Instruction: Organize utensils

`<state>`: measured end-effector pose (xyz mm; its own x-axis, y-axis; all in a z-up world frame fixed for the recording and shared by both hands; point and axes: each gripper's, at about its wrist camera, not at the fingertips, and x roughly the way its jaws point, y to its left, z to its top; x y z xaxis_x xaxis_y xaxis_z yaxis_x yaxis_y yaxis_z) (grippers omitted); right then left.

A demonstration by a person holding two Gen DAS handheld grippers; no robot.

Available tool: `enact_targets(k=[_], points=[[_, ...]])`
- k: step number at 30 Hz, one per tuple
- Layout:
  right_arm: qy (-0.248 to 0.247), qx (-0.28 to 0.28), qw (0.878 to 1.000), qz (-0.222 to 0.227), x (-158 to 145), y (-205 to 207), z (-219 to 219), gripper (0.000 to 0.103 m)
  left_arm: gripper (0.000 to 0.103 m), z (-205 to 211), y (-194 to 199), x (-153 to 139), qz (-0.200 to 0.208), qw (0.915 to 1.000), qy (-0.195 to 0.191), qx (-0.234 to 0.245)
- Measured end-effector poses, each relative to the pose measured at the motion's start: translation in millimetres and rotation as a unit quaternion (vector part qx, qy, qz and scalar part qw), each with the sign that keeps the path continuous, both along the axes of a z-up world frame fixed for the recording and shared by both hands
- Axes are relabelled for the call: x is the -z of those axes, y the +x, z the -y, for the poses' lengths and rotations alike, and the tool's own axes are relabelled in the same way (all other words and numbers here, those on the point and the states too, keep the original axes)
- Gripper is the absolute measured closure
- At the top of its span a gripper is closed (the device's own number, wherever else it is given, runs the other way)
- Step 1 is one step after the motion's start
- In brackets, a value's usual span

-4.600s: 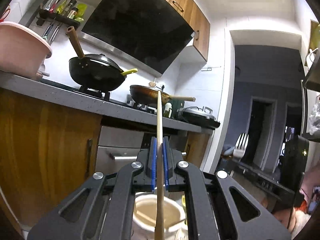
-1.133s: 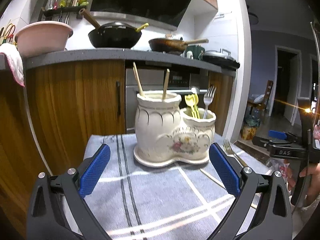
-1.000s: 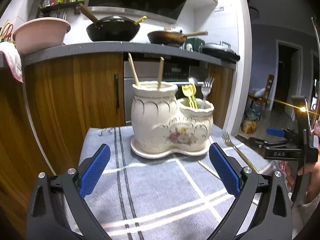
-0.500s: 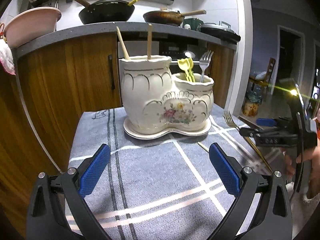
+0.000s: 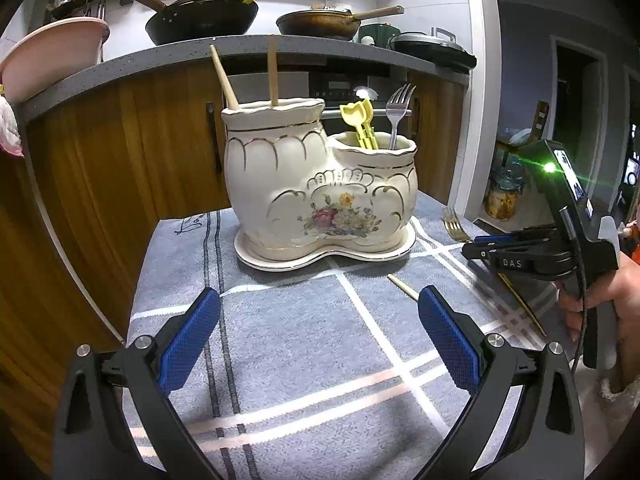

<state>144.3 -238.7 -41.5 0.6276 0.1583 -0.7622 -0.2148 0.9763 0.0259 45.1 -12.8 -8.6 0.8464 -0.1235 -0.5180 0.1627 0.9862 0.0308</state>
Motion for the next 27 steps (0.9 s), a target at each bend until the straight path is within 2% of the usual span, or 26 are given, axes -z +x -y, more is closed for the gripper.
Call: enact_targets(k=[2, 6, 10, 15, 17, 19, 23, 27], points=[[0.01, -0.002, 1.0, -0.002, 0, 0, 3, 0.093, 0.006, 4, 0, -2, -0.001, 1.0, 0.007, -0.004], [0.016, -0.006, 1.0, -0.001, 1, 0, 5, 0.093, 0.006, 17, 4, -4, -0.013, 0.9999, 0.004, -0.003], [0.025, -0.008, 1.0, -0.001, 1, -1, 8, 0.094, 0.006, 39, 10, 2, -0.044, 0.9989, -0.007, 0.012], [0.008, -0.02, 1.0, 0.005, 2, -5, 5, 0.093, 0.008, 70, 15, 14, -0.069, 0.9973, 0.008, 0.024], [0.013, -0.024, 1.0, 0.005, 2, -6, 7, 0.093, 0.02, 79, 18, 19, -0.084, 0.996, 0.014, 0.029], [0.034, -0.025, 0.999, -0.001, 1, -6, 13, 0.094, 0.023, 86, 20, 24, -0.098, 0.9944, 0.014, 0.037], [0.059, -0.028, 0.998, 0.003, -3, -12, 25, 0.096, 0.042, 100, 24, 32, -0.124, 0.9911, 0.018, 0.045], [0.072, -0.027, 0.997, 0.008, -6, -17, 31, 0.097, 0.05, 107, 31, 44, -0.153, 0.9871, 0.022, 0.041]])
